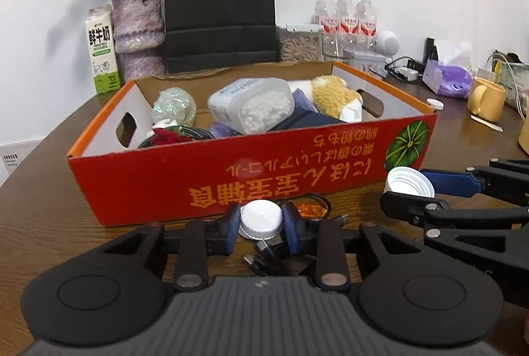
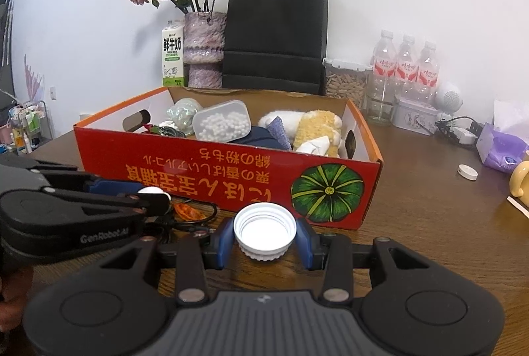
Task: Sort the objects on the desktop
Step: 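Carry the white lid and cap into the box and release both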
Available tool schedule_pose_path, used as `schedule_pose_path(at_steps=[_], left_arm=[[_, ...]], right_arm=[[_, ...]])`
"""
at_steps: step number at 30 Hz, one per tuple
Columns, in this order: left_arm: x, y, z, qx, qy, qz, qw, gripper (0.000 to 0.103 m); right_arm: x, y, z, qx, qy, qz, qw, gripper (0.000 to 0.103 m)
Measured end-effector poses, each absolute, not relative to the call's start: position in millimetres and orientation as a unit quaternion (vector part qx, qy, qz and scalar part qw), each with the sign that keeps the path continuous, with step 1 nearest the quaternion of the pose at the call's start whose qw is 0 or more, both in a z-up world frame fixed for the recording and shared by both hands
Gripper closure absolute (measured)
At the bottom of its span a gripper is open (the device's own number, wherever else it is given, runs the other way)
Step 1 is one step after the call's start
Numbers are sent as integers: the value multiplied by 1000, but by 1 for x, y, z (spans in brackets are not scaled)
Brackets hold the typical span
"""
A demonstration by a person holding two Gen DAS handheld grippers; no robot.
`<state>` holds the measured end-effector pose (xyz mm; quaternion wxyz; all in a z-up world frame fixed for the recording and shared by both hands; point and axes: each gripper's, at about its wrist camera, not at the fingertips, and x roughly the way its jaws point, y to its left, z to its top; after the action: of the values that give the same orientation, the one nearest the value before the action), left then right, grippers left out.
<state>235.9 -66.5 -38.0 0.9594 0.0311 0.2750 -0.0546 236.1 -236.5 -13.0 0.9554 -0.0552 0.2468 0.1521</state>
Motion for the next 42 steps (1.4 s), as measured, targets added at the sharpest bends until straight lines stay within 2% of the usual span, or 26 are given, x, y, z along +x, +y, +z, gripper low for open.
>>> schedule_pose_path(at_steps=[6,11,16,21,29,33,42], left_arm=[[220,-58,-16,26,241,-55,969,74],[215,-46,13,8,199,-48,979,74],[219,-33,35,-3,168,-32,985,74],[236,-19,45,-15,158,-11,987,74],[279,0,25,-45,172,17,984,74],[305,0,7,-18,142,47,989,74],[316,-2,-10,5,184,33,982,74]], right_arm=[[228,-233,-6,-65,223,156,960,64],[227,-232,23,-59,190,166,966,64],[245,-237,50,-47,163,146,975,64],[278,-243,60,-27,170,126,977,64],[332,-240,44,-14,194,110,975,64],[348,-243,27,-5,199,113,973,64],[354,-245,11,-10,222,106,969,64]])
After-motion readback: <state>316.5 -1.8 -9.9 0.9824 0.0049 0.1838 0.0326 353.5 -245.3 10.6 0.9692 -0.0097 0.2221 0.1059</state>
